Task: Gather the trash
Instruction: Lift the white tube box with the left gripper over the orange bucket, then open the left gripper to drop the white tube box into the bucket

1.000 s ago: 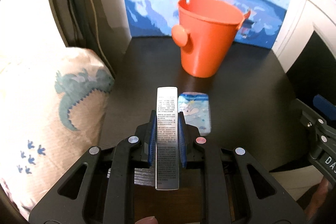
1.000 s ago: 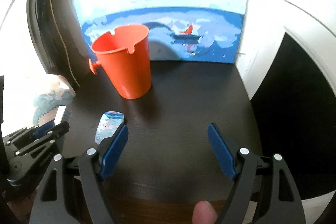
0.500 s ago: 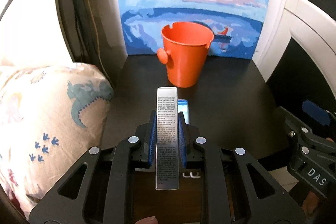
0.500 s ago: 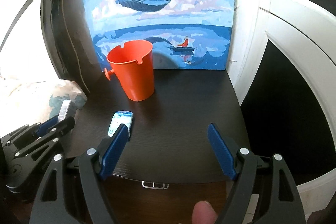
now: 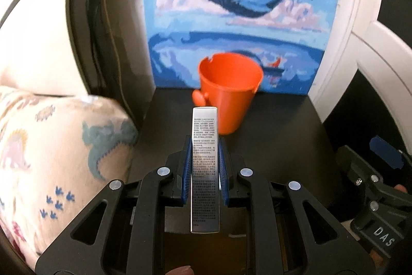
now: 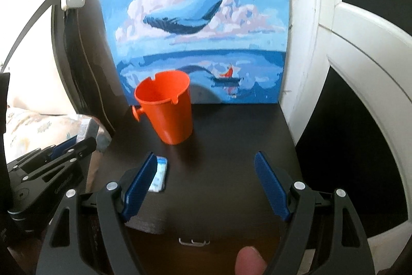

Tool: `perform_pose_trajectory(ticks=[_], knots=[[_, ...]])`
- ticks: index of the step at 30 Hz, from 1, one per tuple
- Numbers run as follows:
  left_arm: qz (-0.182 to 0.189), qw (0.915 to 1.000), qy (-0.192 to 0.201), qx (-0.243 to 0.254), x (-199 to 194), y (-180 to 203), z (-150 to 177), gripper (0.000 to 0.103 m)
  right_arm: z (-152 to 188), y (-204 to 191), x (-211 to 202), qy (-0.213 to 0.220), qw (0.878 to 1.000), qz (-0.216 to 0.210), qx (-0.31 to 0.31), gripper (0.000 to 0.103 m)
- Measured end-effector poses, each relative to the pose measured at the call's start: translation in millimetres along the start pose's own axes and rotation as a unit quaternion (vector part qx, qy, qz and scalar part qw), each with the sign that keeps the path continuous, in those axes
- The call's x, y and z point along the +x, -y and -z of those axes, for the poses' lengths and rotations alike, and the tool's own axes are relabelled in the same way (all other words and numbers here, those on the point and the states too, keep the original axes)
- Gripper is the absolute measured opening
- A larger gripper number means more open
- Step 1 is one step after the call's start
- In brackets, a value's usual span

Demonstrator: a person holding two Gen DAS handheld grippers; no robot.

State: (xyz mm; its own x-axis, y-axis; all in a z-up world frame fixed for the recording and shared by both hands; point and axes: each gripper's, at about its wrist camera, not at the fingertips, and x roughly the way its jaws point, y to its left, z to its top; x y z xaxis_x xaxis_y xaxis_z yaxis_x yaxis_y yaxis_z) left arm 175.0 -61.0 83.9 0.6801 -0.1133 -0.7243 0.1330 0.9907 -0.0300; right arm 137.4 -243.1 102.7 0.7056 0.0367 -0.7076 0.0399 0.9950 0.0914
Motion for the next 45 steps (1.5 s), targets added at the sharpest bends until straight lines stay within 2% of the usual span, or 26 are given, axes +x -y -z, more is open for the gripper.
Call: perform_pose_trajectory(ticks=[11, 21, 34, 45], knots=[[0.007, 0.9996, 0.027, 0.006, 25, 12, -61, 0.020, -63, 8, 14, 0.059, 0.998, 0.016, 0.002, 0.078], [-0.001, 0.9992, 0.034, 0.021, 77, 25, -106, 0.020, -99, 17, 59, 0.067, 0.997, 0.029, 0.011, 0.078], [-0.012, 0.9995, 0.010, 0.026, 149, 32, -120, 0.020, -120, 17, 122, 0.043, 0.998, 0.048, 0.002, 0.078], [-0.002, 0.9997, 0.005, 0.026, 176, 35, -120, 0.020, -114, 20, 137, 0.028, 0.998, 0.048, 0.007, 0.078]])
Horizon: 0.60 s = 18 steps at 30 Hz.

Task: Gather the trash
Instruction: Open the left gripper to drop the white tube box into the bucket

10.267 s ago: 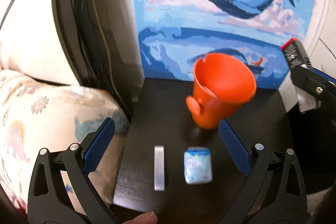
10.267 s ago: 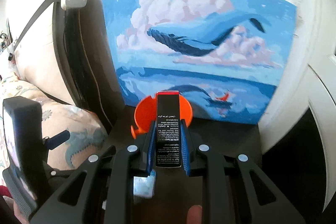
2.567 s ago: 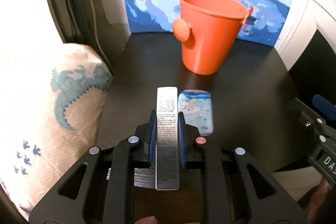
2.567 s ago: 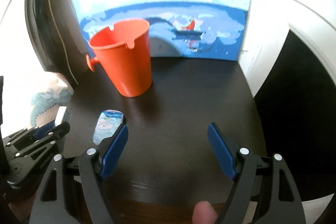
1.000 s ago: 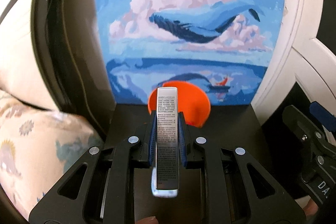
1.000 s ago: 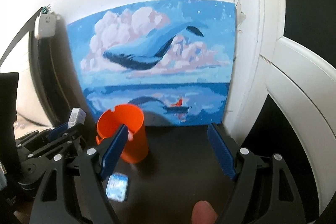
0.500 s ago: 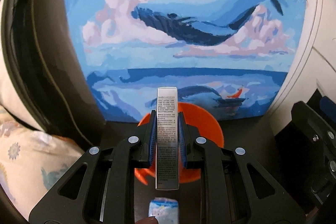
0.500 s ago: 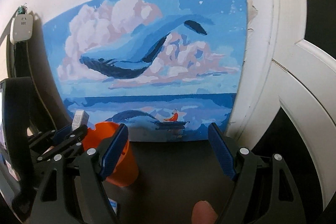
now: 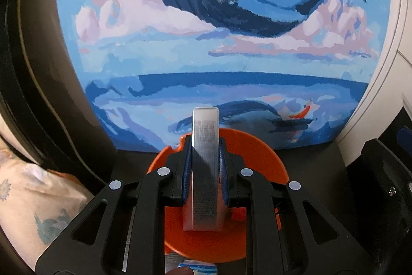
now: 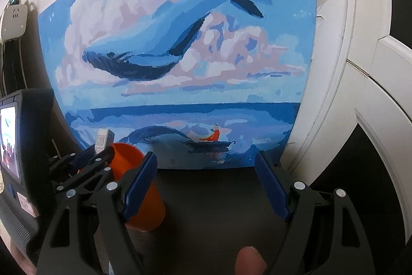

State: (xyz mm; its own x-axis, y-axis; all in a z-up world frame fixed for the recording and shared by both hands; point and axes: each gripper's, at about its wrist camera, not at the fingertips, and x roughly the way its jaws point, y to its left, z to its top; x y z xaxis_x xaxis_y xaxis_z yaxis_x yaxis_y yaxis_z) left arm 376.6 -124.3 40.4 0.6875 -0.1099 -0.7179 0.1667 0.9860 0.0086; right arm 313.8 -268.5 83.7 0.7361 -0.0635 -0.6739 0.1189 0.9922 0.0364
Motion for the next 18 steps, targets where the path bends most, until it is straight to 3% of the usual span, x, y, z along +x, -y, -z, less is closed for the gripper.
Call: perform_pose_trajectory(ticks=[3, 4, 5, 6, 18], knots=[[0.003, 1.0000, -0.004, -0.001, 3.1, 1.2, -1.1, 0.026, -0.3, 1.3, -1.1, 0.001, 1.000, 0.000, 0.002, 0.078], [0.005, 1.0000, -0.002, -0.002, 3.2, 2.1, -1.7, 0.056, -0.6, 1.9, -1.4, 0.001, 1.000, 0.000, 0.003, 0.078], [0.005, 1.0000, 0.004, -0.003, 0.7, 2.4, -2.3, 0.095, -1.2, 2.6, -1.6, 0.002, 1.000, -0.001, 0.005, 0.078], [0.000, 0.9999, 0.014, -0.003, -2.5, 3.0, -2.6, 0.099, -1.7, 3.0, -1.8, 0.002, 1.000, -0.001, 0.006, 0.078], [0.006, 0.9999, 0.010, -0.009, -3.5, 0.2, -3.2, 0.099, -2.3, 1.9, -3.5, 0.002, 1.000, -0.002, 0.007, 0.078]])
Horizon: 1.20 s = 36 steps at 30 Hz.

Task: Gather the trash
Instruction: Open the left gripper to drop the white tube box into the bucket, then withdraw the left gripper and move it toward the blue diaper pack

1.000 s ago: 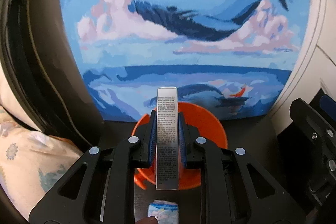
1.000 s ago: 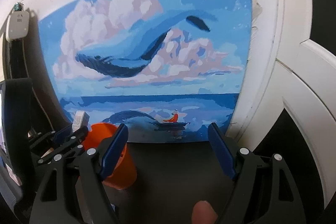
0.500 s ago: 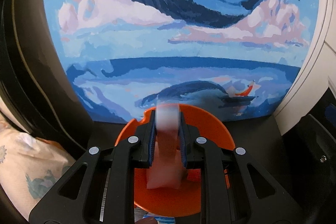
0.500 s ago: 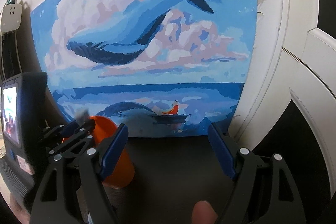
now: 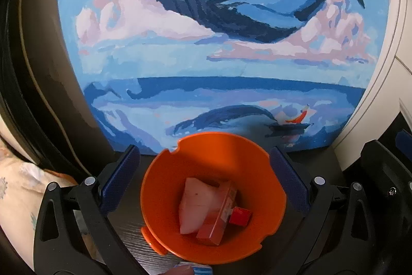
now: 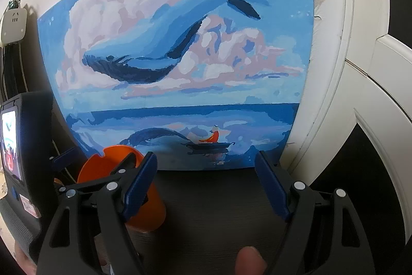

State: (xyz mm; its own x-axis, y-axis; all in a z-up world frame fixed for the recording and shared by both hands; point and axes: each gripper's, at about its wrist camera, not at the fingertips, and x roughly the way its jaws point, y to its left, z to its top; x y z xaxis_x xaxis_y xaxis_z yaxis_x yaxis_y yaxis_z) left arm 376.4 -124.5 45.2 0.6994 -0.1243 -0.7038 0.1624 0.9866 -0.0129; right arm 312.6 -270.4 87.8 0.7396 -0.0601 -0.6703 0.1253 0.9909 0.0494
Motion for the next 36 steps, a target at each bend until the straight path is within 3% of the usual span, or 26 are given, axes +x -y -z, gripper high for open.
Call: perform_pose_trajectory(ticks=[11, 21, 27, 36], knots=[[-0.007, 0.9999, -0.010, 0.003, -5, -2, -3, 0.099, -2, 0, -2, 0.003, 1.000, -0.003, 0.001, 0.078], [0.004, 0.9998, 0.018, -0.002, -71, -17, -4, 0.099, -15, 1, -49, 0.027, 0.999, -0.032, 0.011, 0.082], [-0.001, 0.9999, 0.015, -0.001, -113, -31, 20, 0.099, 8, -2, -87, 0.022, 0.998, -0.052, 0.000, 0.082], [-0.013, 0.9999, 0.000, -0.003, -159, -40, 81, 0.099, 67, -12, -129, -0.002, 0.998, -0.063, -0.027, 0.084]])
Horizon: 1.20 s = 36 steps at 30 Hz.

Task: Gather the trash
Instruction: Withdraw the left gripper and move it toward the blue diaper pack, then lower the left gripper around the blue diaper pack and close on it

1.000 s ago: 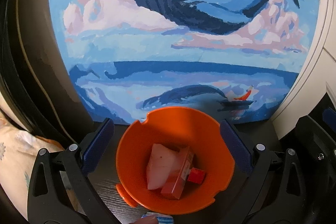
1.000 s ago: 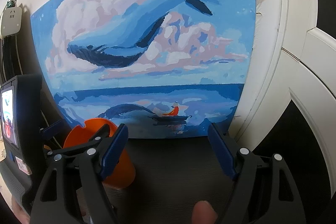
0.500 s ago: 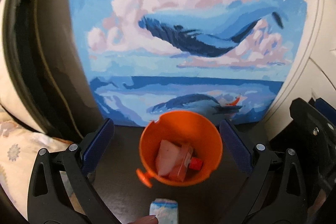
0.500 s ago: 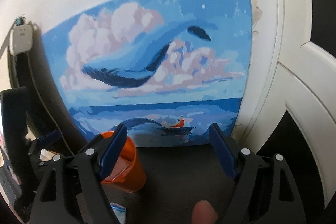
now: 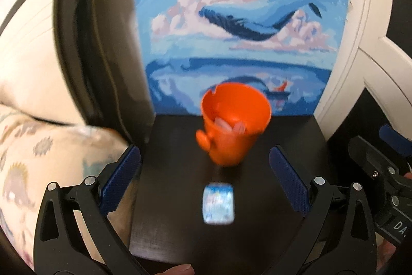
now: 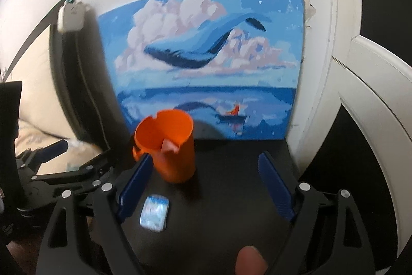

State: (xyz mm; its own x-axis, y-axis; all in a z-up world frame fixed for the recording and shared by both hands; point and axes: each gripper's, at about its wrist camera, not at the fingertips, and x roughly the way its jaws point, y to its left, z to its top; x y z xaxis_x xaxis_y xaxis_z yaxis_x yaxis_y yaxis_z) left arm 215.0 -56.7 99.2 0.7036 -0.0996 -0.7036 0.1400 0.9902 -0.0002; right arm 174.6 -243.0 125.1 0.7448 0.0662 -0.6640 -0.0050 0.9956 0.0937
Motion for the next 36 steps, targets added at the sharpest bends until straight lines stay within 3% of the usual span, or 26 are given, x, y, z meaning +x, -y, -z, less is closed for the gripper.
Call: perform_pose_trajectory(ticks=[10, 18, 36], knots=[[-0.012, 0.9977, -0.067, 0.002, 4, 10, 69, 0.099, 63, 1, -6, -0.047, 0.999, 0.006, 0.013, 0.084], [-0.015, 0.9952, -0.096, -0.004, 18, 13, 94, 0.099, 97, 8, 11, -0.096, 0.995, 0.018, 0.017, 0.084], [-0.016, 0.9937, -0.111, -0.003, 44, 18, 87, 0.099, 83, 15, 16, -0.078, 0.996, 0.029, 0.018, 0.084]])
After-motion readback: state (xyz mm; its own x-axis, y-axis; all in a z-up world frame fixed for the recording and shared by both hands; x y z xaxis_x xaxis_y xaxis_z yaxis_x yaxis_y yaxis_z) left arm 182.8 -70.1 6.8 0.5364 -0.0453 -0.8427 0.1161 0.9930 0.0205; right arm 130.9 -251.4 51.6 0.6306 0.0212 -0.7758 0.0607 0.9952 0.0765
